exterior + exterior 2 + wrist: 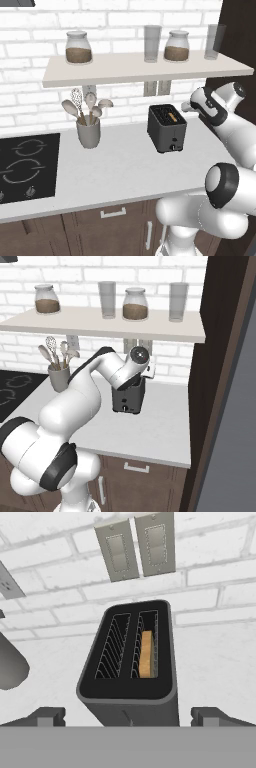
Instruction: Start the toaster. Once the lever pops up, take the bread to the plate on the dining counter.
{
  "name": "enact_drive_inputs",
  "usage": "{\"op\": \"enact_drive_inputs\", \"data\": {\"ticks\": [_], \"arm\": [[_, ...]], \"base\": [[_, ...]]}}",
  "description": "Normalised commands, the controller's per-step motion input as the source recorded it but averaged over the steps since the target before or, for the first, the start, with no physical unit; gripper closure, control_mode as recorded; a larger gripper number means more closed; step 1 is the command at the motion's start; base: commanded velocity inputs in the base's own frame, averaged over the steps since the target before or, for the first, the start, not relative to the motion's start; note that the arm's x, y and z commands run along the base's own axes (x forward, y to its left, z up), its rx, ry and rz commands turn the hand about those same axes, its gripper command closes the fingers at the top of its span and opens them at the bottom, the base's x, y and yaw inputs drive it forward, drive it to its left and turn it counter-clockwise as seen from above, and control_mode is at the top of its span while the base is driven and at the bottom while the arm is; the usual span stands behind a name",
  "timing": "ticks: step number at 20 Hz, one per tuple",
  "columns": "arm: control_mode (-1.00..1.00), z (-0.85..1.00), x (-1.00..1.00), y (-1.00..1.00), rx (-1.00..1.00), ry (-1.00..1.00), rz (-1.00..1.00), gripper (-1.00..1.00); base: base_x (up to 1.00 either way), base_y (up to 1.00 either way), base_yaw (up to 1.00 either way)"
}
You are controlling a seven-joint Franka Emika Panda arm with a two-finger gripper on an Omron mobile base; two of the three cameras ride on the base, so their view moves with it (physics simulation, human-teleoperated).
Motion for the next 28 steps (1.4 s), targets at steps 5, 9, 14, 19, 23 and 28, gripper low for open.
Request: {"op": "enact_drive_inputs", "data": {"ticks": [5,9,14,19,23,28], "arm": [[-1.0,0.0,0.0,0.0,0.0,0.0,0.0,-1.0],[-1.0,0.0,0.0,0.0,0.0,0.0,0.0,-1.0],[-1.0,0.0,0.0,0.0,0.0,0.0,0.0,-1.0],[-1.0,0.0,0.0,0.0,0.0,0.0,0.0,-1.0],[-1.0,0.0,0.0,0.0,0.0,0.0,0.0,-1.0],[-1.0,0.0,0.0,0.0,0.0,0.0,0.0,-1.0]], "base": [[0.0,0.0,0.0],[0.0,0.0,0.0],[0.0,0.0,0.0],[0.0,0.0,0.0],[0.0,0.0,0.0],[0.0,0.0,0.0]]}}
